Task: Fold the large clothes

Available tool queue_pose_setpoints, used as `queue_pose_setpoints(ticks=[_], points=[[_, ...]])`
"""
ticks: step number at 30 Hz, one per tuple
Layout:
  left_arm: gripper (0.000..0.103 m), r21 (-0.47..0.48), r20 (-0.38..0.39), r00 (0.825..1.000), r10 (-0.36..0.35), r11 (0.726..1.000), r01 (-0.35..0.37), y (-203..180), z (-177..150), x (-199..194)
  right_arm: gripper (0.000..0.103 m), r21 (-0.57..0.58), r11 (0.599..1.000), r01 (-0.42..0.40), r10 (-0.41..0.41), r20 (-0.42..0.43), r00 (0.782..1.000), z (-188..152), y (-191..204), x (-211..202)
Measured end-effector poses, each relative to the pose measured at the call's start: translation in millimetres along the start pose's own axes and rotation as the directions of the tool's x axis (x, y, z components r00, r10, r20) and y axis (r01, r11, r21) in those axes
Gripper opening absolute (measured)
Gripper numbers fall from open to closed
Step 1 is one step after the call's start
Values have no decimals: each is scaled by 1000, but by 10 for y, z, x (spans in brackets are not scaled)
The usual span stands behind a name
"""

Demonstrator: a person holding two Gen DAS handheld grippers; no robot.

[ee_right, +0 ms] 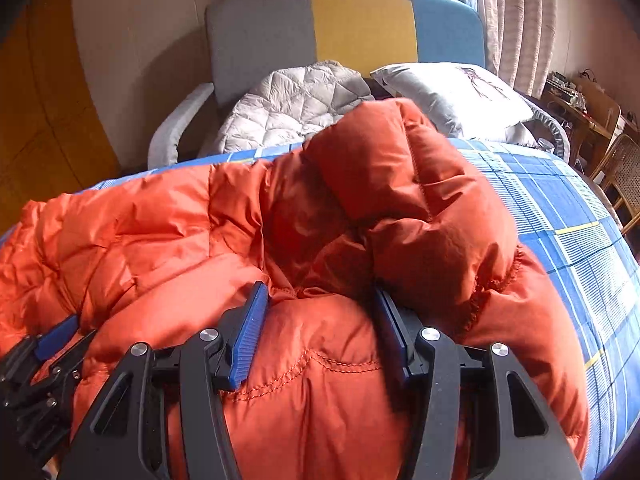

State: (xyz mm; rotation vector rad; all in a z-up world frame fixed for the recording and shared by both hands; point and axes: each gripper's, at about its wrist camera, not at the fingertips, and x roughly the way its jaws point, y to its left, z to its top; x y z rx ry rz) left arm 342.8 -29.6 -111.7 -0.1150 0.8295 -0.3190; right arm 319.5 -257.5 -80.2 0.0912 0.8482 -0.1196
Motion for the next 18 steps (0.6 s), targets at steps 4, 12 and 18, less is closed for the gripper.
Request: queue_pose_setpoints(ticks=[4,12,18], points=[[49,-11,-1,1000,-9,1000,8,24,-11,30,53,-7,1000,10,-10,-13,1000,-29,8,70],[57,-55,11,999,-34,998,34,131,89,-332,62,-3,1000,-21,21,-43,999,27,-15,-62],[58,-61,55,998,40,997,-37,477,86,-661,70,56,997,-60,61,-18,998,34,-178,-359]])
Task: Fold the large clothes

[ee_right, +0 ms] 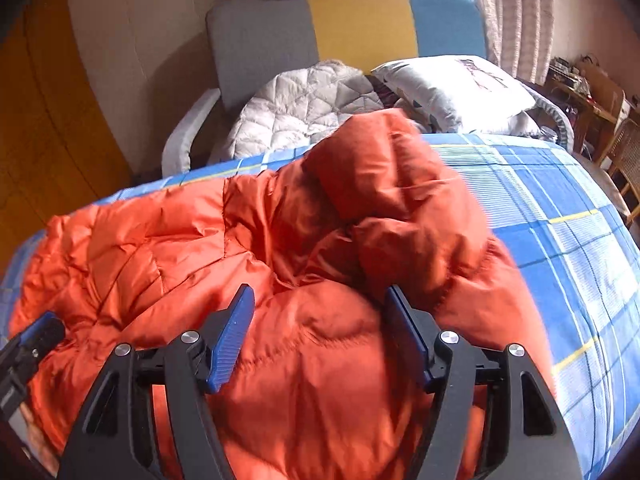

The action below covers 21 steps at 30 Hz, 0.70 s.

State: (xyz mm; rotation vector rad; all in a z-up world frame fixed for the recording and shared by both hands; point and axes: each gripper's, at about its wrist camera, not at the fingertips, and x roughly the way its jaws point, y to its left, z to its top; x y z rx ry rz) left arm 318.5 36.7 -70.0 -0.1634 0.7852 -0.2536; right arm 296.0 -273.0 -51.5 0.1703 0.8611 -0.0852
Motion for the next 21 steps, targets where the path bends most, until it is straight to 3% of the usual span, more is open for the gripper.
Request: queue_pose_setpoints(ticks=[5,11,13,21], points=[[54,5,0,999,48,999,-48,200,-73,-58,73,69,997,22,-23,9,1000,-35,-288,-189],[54,20,1,998,57,998,-57,279,-133,-98,73,121,990,66,-67,8,998,-91,-663,-317],[54,24,-3,998,59,998,-59,285,-132,-82,77,160,984,82,-83,-2,997,-110,-821,-330],[54,34,-22,999,49,998,-48,314,-200,-55,77,286,958,-34,68,-110,992,-224,-1223,-72]])
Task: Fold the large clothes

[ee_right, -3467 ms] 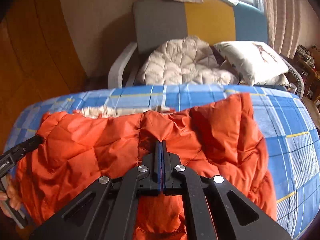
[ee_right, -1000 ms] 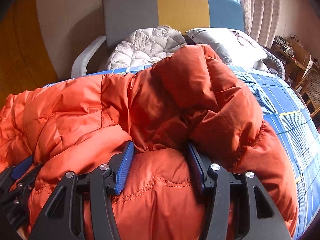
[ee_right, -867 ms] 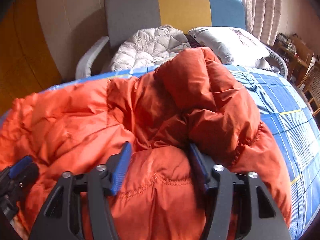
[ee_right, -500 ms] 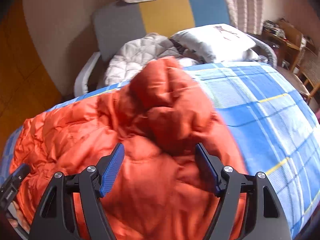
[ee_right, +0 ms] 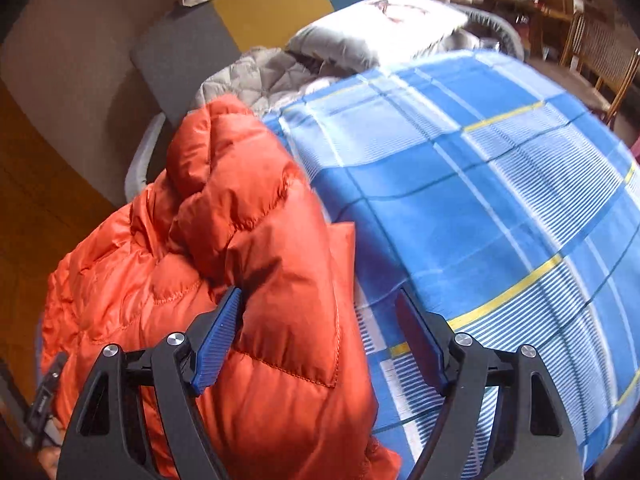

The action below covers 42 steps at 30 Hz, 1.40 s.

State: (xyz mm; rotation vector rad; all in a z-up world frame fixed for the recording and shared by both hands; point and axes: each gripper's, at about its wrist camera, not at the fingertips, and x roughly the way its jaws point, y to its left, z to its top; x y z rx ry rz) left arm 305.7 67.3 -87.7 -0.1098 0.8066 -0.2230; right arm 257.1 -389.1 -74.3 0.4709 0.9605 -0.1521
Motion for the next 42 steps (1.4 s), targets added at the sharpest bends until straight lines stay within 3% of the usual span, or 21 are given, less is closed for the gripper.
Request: queue_pose_setpoints(ticks=[7,12,17,18,21,24,29,34,42], points=[[54,-3,-13,1000,-19,1000,19,23,-24,42,77,80,989,-128,136,-99,986,-50,-112,305],[54,-11,-16,999,-28,1000,28,50,-50,69,59,112,969,-218,232,-125,965,-55,-92,407],[54,-19,-15,999,-37,999,36,60,-78,79,50,170,944,-284,308,-138,941,-42,-145,478],[54,-20,-15,999,-40,999,40,68,-84,84,43,170,941,-292,316,-139,939,-34,-131,478],[54,-24,-18,999,-47,999,47,79,-86,95,25,146,947,-287,306,-130,943,4,-24,403],[54,-33,-18,998,-62,998,62,107,-101,98,18,99,959,-265,276,-117,954,30,112,265],[53,-36,-18,997,-69,997,68,118,-108,114,15,118,962,-247,254,-47,966,24,356,-69],[53,-45,-21,997,-80,996,79,135,-91,123,13,119,954,-275,274,21,961,23,850,-394],[52,-54,-23,995,-102,993,101,146,-66,132,11,43,950,-309,307,57,950,-134,1686,-684]])
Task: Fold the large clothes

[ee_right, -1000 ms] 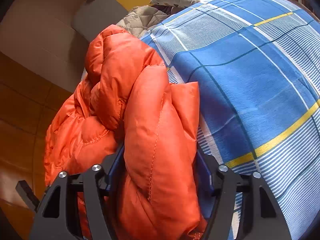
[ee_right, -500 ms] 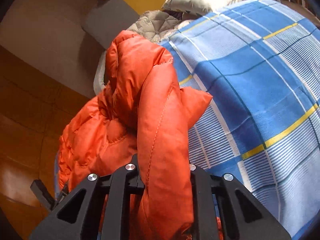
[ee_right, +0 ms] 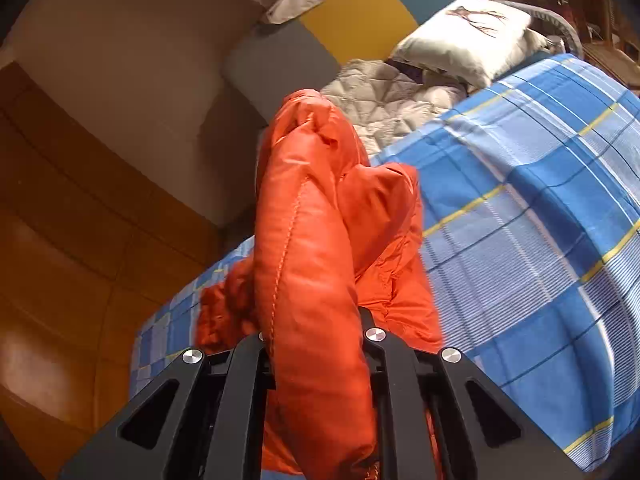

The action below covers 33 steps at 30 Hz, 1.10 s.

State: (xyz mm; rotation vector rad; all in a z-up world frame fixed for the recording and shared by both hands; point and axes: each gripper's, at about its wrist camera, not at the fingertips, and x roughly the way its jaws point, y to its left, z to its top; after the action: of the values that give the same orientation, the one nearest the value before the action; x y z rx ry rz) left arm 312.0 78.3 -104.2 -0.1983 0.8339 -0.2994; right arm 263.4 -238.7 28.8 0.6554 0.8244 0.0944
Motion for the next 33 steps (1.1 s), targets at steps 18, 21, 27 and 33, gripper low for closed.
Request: queue_pose_setpoints(ticks=[18,21,27,33], points=[[49,-77,6,993,-118,990,118,267,8,-179,11,-25,990,-138,134,-124,983,-733,1096,669],[44,-101,12,989,-144,984,145,407,-8,-311,11,-25,990,-142,137,-146,980,-857,1155,826],[40,-113,34,985,-167,979,170,690,-29,-631,10,-63,991,-120,108,-169,980,-1042,1233,1075],[41,-198,67,980,-188,960,197,1026,32,-875,10,-115,988,-99,79,-169,983,-1214,1265,1208]])
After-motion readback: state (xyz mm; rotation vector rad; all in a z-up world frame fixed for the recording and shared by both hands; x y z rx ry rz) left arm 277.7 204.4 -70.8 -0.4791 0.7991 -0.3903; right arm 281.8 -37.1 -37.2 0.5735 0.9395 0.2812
